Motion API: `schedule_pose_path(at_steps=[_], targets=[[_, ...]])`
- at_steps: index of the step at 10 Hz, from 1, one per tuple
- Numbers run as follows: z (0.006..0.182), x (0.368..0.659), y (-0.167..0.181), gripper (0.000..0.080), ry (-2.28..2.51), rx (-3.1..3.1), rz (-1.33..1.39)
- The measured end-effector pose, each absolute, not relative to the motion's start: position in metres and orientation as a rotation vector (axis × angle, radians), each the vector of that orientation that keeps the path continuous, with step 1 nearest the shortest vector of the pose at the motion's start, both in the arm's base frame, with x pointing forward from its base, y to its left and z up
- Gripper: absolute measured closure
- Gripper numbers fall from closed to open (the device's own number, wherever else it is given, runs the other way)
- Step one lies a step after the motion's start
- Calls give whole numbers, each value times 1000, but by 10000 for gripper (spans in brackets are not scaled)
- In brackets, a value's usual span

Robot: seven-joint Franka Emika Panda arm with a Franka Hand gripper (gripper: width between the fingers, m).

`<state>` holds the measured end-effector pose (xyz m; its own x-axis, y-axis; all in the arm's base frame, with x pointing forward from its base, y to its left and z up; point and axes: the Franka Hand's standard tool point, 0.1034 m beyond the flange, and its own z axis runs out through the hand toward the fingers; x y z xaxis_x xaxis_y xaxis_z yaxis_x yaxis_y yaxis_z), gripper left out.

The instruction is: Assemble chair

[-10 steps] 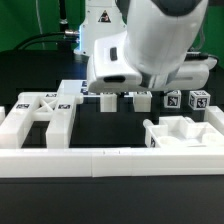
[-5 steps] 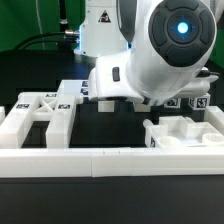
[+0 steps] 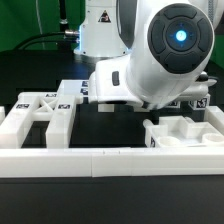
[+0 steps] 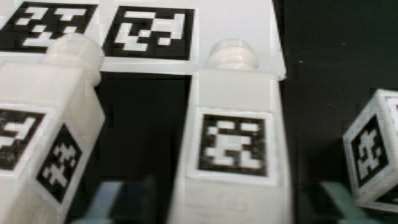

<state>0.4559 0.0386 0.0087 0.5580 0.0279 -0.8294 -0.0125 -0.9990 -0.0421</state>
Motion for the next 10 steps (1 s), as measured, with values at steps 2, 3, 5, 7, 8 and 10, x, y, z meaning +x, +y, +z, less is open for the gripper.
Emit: schedule_pose_path(at_steps=[2, 3, 5, 7, 8, 10], targets=[[10, 457, 38, 515, -13, -2735, 1454], [16, 461, 38, 515, -14, -2731, 1448], [45, 479, 38, 515, -20, -2729, 1440], [81, 499, 38, 515, -46, -2731, 1422], [91, 507, 40, 515, -57, -2743, 1393], [83, 509, 39, 514, -54, -2759, 1361]])
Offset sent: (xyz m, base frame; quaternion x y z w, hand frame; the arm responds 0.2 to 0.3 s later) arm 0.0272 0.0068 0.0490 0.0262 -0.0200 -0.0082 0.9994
